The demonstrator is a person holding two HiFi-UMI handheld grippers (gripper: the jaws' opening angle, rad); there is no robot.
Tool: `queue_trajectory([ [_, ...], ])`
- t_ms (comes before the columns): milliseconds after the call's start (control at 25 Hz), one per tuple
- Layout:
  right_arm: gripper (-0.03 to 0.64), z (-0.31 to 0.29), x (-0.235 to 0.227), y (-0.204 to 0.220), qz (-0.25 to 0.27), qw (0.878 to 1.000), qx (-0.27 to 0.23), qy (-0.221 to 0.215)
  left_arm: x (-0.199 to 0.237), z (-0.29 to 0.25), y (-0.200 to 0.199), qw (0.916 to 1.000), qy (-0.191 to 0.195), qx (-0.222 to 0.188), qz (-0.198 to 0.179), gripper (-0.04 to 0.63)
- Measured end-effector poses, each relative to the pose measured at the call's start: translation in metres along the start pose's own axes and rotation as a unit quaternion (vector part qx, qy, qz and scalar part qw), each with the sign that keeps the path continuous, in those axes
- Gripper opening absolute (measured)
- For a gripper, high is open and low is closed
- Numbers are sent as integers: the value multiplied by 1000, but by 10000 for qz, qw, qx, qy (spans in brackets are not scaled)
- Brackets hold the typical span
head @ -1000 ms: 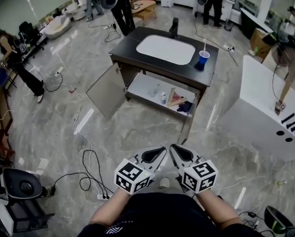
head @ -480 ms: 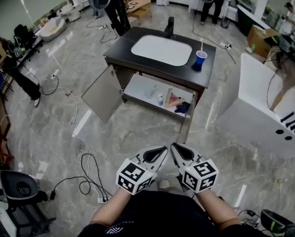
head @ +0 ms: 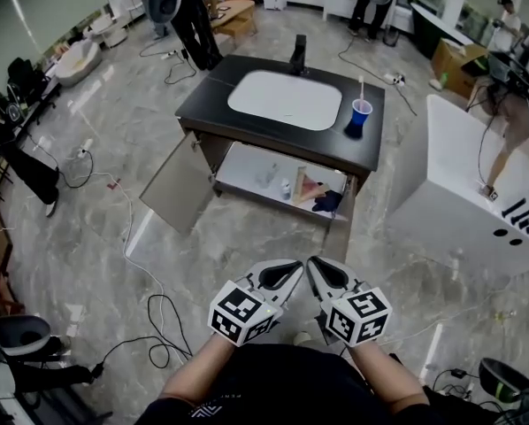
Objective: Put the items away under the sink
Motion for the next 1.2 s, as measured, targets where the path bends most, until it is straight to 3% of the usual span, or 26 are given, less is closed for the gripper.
queue_trajectory([
  [680, 40, -85, 0, -34, -205, 9977, -149, 628, 96, 9, -28, 9986, 513, 39, -99, 11],
  [1200, 41, -143, 29, -50, -92, 9974, -172, 693, 154, 39, -37, 9980, 586, 73, -210, 11],
])
Point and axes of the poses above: the fingertips, and each gripper's own axes: z backward along the fingers, x to its left, y out of its underside, the point moved 3 cm from there along z, backward along the fingers, and after that the axes turned 11 degrees about y, right-handed, at the moved point
